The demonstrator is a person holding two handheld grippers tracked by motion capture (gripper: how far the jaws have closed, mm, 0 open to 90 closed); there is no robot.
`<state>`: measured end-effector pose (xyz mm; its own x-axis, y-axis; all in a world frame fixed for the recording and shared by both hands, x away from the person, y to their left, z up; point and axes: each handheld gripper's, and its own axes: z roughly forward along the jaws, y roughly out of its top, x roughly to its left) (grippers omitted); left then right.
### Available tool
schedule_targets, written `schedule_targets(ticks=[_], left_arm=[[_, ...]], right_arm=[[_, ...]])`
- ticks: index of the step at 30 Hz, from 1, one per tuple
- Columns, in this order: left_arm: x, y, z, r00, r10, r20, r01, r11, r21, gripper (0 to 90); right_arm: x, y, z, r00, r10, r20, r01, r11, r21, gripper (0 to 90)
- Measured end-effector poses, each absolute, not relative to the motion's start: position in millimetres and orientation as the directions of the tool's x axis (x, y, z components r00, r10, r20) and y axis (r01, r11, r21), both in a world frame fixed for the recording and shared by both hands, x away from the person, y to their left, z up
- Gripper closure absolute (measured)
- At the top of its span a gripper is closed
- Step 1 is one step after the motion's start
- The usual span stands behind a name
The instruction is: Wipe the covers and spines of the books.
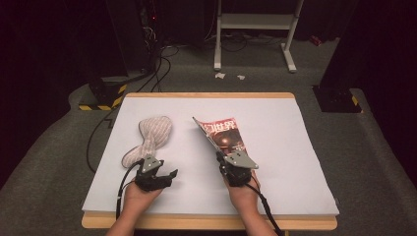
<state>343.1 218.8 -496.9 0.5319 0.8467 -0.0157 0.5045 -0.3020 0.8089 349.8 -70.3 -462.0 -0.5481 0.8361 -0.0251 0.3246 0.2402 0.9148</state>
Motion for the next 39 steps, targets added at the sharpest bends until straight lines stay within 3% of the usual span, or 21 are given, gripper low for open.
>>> schedule_targets(ticks=[8, 14, 25, 31, 39], left_arm=[[343, 218, -498, 0.534, 0.845, -0.015, 0.507, -0.306, 0.806, 32.0], [343, 216, -499, 0.535, 0.844, -0.014, 0.507, -0.308, 0.805, 32.0], [342, 211, -500, 0.542, 0.841, -0.004, 0.505, -0.321, 0.801, 32.0], [339, 204, -500, 0.564, 0.826, -0.003, 0.498, -0.337, 0.799, 32.0], [332, 186, -499, 0.616, 0.787, 0.0, 0.474, -0.371, 0.799, 31.9]], right_arm=[[346, -56, -475, -0.58, 0.814, -0.016, 0.334, 0.256, 0.907, 77.3], [343, -52, -476, -0.61, 0.792, 0.016, 0.344, 0.247, 0.906, 65.3], [331, -49, -473, -0.665, 0.744, 0.07, 0.345, 0.222, 0.912, 61.3], [334, -65, -473, -0.637, 0.769, 0.047, 0.348, 0.232, 0.908, 58.4], [342, -123, -485, -0.525, 0.851, 0.027, 0.423, 0.233, 0.875, 53.0]])
